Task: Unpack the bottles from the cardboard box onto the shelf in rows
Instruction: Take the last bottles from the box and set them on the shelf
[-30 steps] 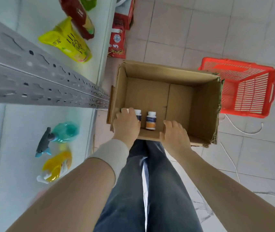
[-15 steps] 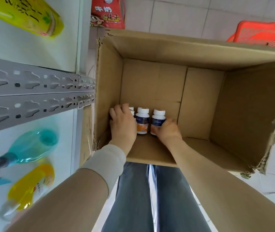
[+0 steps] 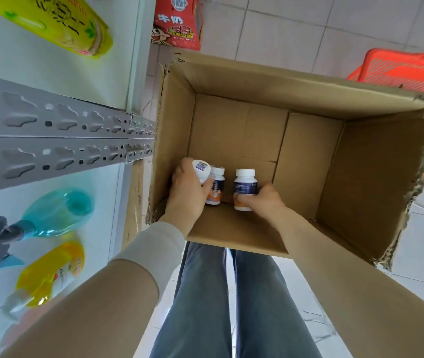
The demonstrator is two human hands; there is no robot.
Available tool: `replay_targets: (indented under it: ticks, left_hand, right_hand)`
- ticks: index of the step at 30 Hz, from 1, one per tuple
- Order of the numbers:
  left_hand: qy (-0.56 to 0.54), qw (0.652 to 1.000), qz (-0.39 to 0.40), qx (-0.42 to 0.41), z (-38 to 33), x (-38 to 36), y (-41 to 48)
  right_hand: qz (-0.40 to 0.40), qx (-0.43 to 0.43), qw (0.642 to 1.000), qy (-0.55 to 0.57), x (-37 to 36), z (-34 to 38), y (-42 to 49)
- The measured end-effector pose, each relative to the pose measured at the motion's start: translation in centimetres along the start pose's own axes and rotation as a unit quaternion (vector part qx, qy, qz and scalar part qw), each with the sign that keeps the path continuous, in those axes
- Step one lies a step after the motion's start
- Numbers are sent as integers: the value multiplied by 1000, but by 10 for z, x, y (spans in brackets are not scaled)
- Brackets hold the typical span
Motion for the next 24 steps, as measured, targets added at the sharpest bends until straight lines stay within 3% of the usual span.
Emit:
replay_targets:
  ticks: [4, 7, 11, 14, 24]
  left_hand:
    - [-160, 987, -2, -26, -12, 26, -26]
    - [-284, 958, 34, 5, -16, 46, -52]
    - [-342, 934, 78, 63, -11, 63, -95]
    - [-429, 895, 98, 72, 1, 65, -133]
    - [-606, 790, -6, 99, 64, 27, -292]
  right_hand:
    - [-1, 18, 999, 32, 10, 6, -31]
    - [1, 41, 999, 30, 17, 10, -61]
    - [2, 77, 996, 38, 20, 12, -106]
    - [15, 104, 990, 98, 17, 8, -141]
    - [96, 304, 947, 31, 10, -71, -262]
Point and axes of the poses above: each hand's wrist, its own y-axis towards the middle knuckle, its own x-axis out of the back of the hand, z = x × y, the point moved 3 cm from there along y, towards the middle knuckle, and after that the axes turned 6 degrees about x, right-handed, at the moved point
